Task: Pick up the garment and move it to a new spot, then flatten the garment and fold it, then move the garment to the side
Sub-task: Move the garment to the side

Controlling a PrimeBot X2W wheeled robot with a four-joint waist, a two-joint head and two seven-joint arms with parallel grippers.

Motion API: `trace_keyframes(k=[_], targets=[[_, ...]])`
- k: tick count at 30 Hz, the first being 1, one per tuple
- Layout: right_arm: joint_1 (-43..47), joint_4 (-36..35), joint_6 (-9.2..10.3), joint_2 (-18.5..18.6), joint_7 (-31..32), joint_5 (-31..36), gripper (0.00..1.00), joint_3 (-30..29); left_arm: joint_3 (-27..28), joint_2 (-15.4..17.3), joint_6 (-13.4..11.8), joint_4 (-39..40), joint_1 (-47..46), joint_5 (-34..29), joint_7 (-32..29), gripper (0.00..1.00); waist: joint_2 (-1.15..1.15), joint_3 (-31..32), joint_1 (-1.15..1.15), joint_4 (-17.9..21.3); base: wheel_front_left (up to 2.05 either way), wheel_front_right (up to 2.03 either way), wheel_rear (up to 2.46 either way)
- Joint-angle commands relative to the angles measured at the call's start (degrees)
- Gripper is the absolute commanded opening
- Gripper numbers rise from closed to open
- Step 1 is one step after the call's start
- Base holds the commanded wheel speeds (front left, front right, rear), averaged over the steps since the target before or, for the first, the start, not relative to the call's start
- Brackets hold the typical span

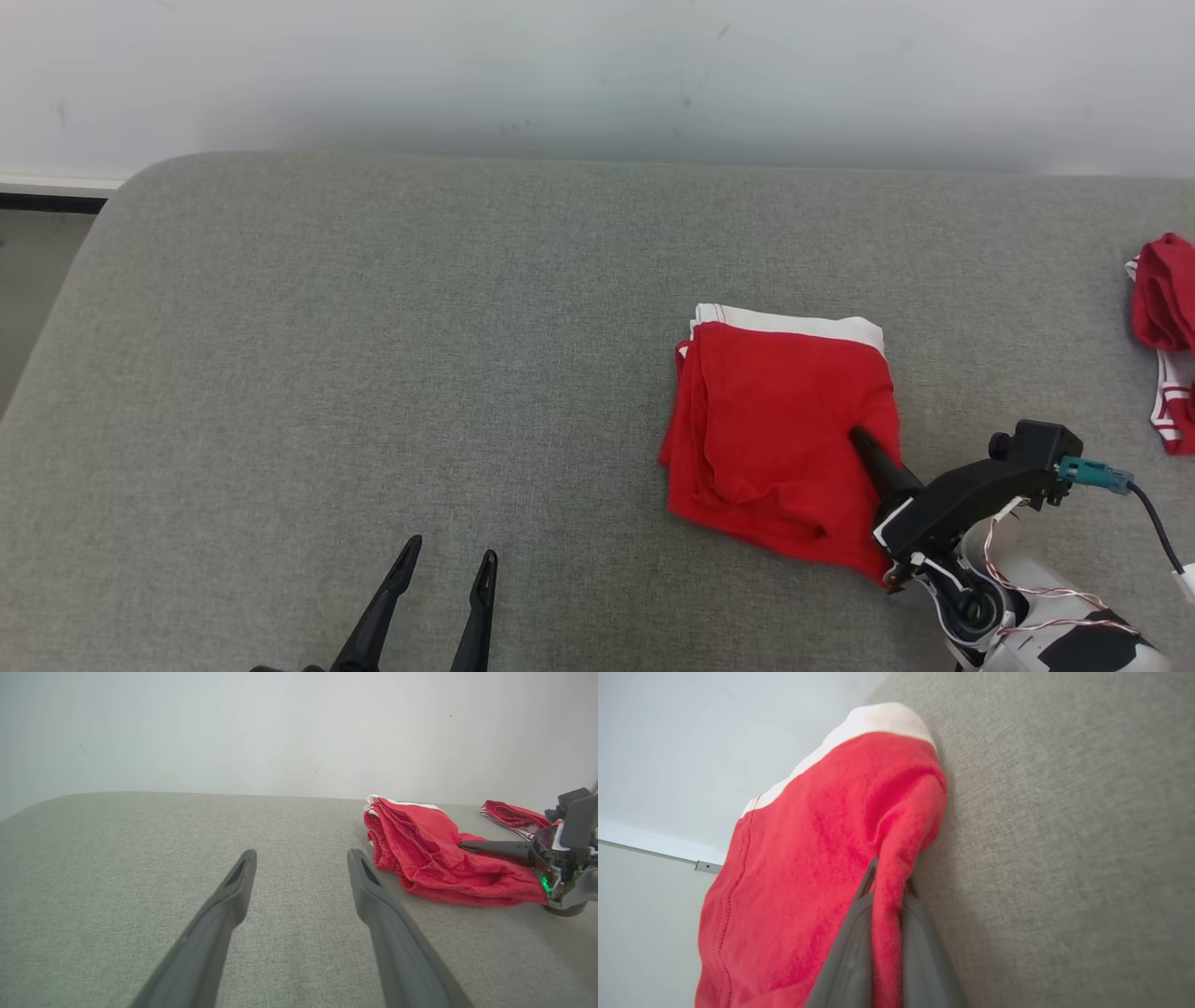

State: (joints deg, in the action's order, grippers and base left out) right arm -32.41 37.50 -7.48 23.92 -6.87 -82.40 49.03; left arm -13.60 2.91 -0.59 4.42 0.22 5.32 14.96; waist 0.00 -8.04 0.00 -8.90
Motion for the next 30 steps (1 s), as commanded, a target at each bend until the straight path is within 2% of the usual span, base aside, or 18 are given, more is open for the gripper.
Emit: trace_keyframes(k=[1,10,21,30], targets=[[-0.34,0.06,-0.02,0.59,-0.43,-0.18,0.0,0.37,0.19,0.03,0.06,-0.02,0.26,-0.1,0.25,1.0,0.0,0.13,0.0,0.17,0.0,0.0,0.0],[-1.86,-1.01,-0.02,3.05,-3.92,2.77,0.0,4.45,0.64,0.03,-0.15,0.78,0.83,-0.43,0.25,1.0,0.0,-0.03,0.0,2.61,0.0,0.0,0.0],[-3.74,-3.85,-0.02,5.19,-7.46,5.1,0.0,7.92,1.42,0.03,0.91,1.05,-0.06,-1.65,0.25,1.0,0.0,-0.81,0.0,9.21,0.0,0.0,0.0],[-3.63,-4.04,-0.02,5.37,-8.27,5.55,0.0,10.01,2.05,0.05,1.82,0.72,-1.21,-2.64,0.25,1.0,0.0,-1.62,0.0,15.49,0.0,0.0,0.0]])
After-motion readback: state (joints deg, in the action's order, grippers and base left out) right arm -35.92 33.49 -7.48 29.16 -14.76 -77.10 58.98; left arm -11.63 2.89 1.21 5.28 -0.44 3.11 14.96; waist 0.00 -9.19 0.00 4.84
